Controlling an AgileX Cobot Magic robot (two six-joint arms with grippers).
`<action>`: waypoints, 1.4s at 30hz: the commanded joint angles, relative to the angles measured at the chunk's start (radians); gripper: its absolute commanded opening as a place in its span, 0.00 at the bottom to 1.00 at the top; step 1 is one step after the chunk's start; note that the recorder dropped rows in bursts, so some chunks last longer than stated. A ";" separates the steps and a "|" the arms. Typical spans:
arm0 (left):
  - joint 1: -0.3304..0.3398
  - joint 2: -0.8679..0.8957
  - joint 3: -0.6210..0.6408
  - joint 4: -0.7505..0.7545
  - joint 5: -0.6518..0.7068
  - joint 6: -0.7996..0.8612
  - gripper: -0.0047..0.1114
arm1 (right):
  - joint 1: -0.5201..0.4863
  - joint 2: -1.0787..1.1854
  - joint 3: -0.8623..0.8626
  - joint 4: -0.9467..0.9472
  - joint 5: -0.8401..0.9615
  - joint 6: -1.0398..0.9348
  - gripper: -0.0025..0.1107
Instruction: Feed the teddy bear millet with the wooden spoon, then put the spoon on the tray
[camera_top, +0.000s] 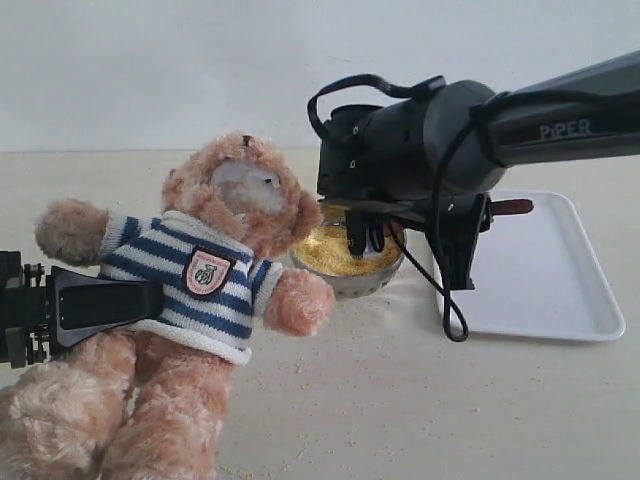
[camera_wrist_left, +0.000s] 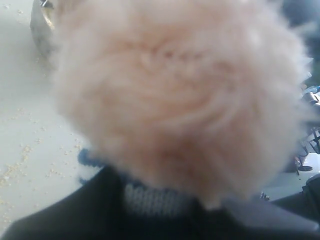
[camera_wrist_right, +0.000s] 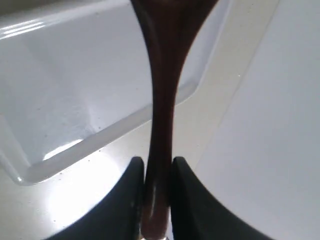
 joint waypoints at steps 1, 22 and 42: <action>0.002 0.001 0.000 -0.007 0.016 0.002 0.08 | 0.000 0.023 -0.004 -0.090 0.001 0.033 0.02; 0.002 0.001 0.000 -0.003 0.016 0.002 0.08 | 0.079 0.120 -0.004 -0.190 -0.008 0.042 0.02; 0.002 0.001 0.000 -0.007 -0.008 0.005 0.08 | 0.079 0.098 -0.004 -0.037 -0.052 0.036 0.02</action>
